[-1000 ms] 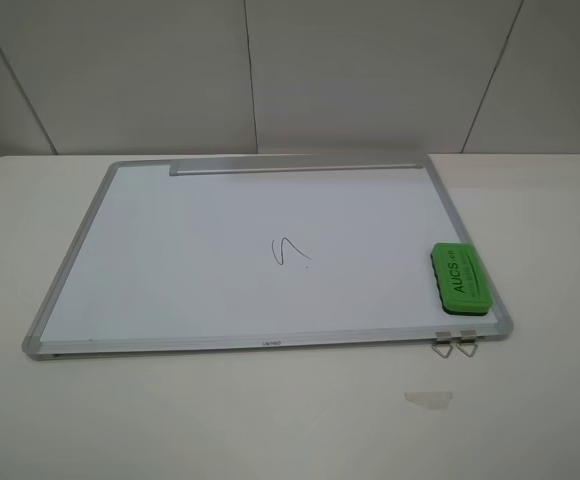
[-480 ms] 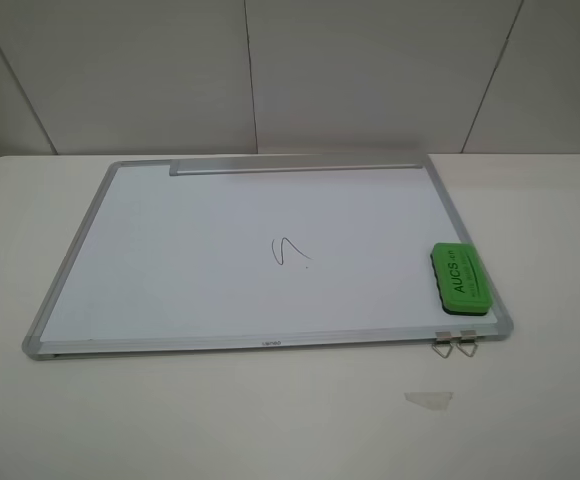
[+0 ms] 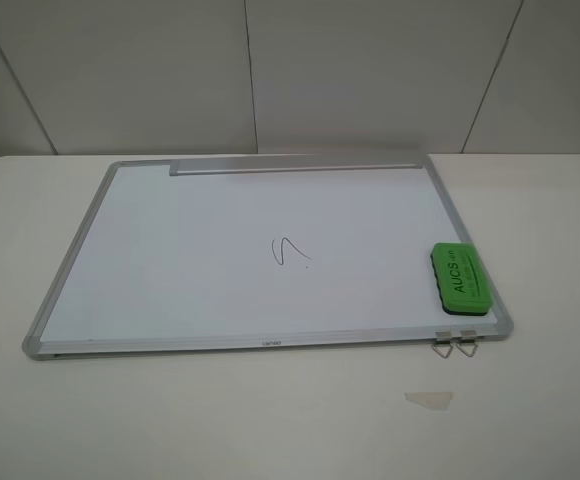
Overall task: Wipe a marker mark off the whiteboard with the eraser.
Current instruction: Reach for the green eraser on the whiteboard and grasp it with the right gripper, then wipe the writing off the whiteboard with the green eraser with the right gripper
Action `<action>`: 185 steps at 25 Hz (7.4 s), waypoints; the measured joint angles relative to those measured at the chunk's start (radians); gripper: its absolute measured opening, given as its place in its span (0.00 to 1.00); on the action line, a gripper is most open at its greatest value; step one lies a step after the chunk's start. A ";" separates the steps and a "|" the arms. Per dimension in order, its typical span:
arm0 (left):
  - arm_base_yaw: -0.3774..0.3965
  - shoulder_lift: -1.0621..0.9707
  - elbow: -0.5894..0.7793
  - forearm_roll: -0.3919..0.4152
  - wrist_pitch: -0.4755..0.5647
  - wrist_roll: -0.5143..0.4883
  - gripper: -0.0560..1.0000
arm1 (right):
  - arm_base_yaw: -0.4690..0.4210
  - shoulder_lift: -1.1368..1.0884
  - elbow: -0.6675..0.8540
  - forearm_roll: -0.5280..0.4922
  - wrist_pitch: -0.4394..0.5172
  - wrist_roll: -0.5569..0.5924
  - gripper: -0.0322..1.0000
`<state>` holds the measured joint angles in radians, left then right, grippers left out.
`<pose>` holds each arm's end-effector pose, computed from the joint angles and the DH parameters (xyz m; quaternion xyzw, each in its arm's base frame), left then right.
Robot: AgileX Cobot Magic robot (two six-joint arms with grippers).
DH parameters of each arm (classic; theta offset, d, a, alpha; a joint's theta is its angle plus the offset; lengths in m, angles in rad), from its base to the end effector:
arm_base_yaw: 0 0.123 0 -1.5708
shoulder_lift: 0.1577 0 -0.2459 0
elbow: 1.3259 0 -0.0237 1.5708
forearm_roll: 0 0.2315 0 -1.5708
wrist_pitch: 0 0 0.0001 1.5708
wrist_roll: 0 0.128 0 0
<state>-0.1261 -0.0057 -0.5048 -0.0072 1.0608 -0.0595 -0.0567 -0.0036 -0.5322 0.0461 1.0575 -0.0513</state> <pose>0.0489 -0.0070 0.2528 0.0285 0.8500 -0.0523 0.5234 0.0474 0.0025 0.2612 0.0010 0.8427 -0.0061 0.5384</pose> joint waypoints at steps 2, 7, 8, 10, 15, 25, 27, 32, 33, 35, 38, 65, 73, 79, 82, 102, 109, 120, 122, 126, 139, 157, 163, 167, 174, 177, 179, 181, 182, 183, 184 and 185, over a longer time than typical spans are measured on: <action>0.000 0.000 0.000 0.000 0.000 0.000 0.70 | 0.000 0.000 0.000 0.004 -0.001 0.000 0.83; 0.000 0.000 0.000 0.000 0.000 0.000 0.70 | 0.000 0.019 0.000 0.022 -0.003 0.000 0.83; 0.000 0.000 0.000 0.000 0.000 0.000 0.70 | 0.000 0.039 0.000 0.032 -0.004 0.000 0.83; 0.000 0.000 0.000 0.000 0.000 0.000 0.70 | 0.000 0.094 0.000 0.051 -0.005 0.000 0.83; 0.000 0.000 0.000 0.000 0.000 0.000 0.70 | 0.000 0.287 0.000 0.101 -0.021 0.000 0.83; 0.000 0.000 0.000 0.000 0.000 0.000 0.70 | 0.000 0.720 -0.084 0.117 -0.033 0.000 0.83; 0.000 0.000 0.000 0.000 0.000 0.000 0.70 | 0.000 0.784 -0.127 0.116 -0.031 0.000 0.83; 0.000 0.000 0.000 0.000 0.000 0.000 0.70 | 0.000 0.961 -0.222 0.116 0.019 0.000 0.83; 0.000 0.000 0.000 0.000 0.000 0.000 0.70 | 0.000 0.993 -0.233 0.116 0.025 0.000 0.83; 0.000 0.000 0.000 0.000 0.000 0.000 0.70 | 0.000 1.065 -0.245 0.116 0.032 0.000 0.83; 0.000 0.000 0.000 0.000 0.000 0.000 0.70 | 0.000 1.168 -0.261 0.115 0.039 0.000 0.83; 0.000 0.000 0.000 0.000 0.000 0.000 0.70 | 0.152 1.825 -0.566 0.033 -0.158 0.070 0.83; 0.000 0.000 0.000 0.000 0.000 0.000 0.70 | 0.152 1.926 -0.578 0.056 -0.242 0.083 0.83; 0.000 0.000 0.000 0.000 0.000 0.000 0.70 | 0.152 1.972 -0.579 0.059 -0.285 0.083 0.83; 0.000 0.000 0.000 0.000 0.000 0.000 0.70 | 0.152 1.998 -0.579 0.060 -0.286 0.084 0.83; 0.000 0.000 0.000 0.000 0.000 0.000 0.70 | 0.152 2.005 -0.582 0.043 -0.273 0.085 0.61; 0.000 0.000 0.000 0.000 0.000 0.000 0.70 | 0.152 1.998 -0.587 0.033 -0.248 0.083 0.61; 0.000 0.000 0.000 0.000 0.000 0.000 0.70 | 0.245 1.862 -0.632 -0.069 -0.101 0.083 0.61; 0.000 0.000 0.000 0.000 0.000 0.000 0.70 | 0.312 1.862 -0.684 -0.076 -0.081 0.083 0.61; 0.000 0.000 0.000 0.000 0.000 0.000 0.70 | 0.439 1.885 -0.812 -0.109 -0.053 0.083 0.61; 0.000 0.000 0.000 0.000 0.000 0.000 0.70 | 0.725 2.241 -1.241 -0.228 0.100 0.063 0.61; 0.000 0.000 0.000 0.000 0.000 0.000 0.70 | 0.746 2.468 -1.472 -0.172 0.140 -0.163 0.61; 0.000 0.000 0.000 0.000 0.000 0.000 0.70 | 0.744 2.487 -1.482 -0.124 0.134 -0.206 0.61; 0.000 0.000 0.000 0.000 0.000 0.000 0.70 | 0.743 2.500 -1.485 -0.112 0.130 -0.209 0.61; 0.000 0.000 0.000 0.000 0.000 0.000 0.70 | 0.729 2.518 -1.497 -0.095 0.141 -0.215 0.61; 0.000 0.000 0.000 0.000 0.000 0.000 0.70 | 0.710 2.518 -1.497 -0.086 0.141 -0.218 0.61; 0.000 0.000 0.000 0.000 0.000 0.000 0.70 | 0.661 2.518 -1.498 -0.083 0.126 -0.218 0.61; 0.000 0.000 0.000 0.000 0.000 0.000 0.70 | 0.614 2.518 -1.500 -0.083 0.119 -0.218 0.61; 0.000 0.000 0.000 0.000 0.000 0.000 0.70 | 0.589 2.518 -1.500 -0.082 0.118 -0.217 0.61; 0.000 0.000 0.000 0.000 0.000 0.000 0.70 | 0.569 2.518 -1.500 -0.082 0.117 -0.217 0.61; 0.000 0.000 0.000 0.000 0.000 0.000 0.70 | 0.547 2.518 -1.500 -0.081 0.117 -0.217 0.61; 0.000 0.000 0.000 0.000 0.000 0.000 0.70 | 0.531 2.518 -1.500 -0.081 0.117 -0.214 0.61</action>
<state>-0.1261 -0.0057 -0.5048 -0.0072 1.0608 -0.0595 0.4743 2.5149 -2.0324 -0.0346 1.1748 -0.2657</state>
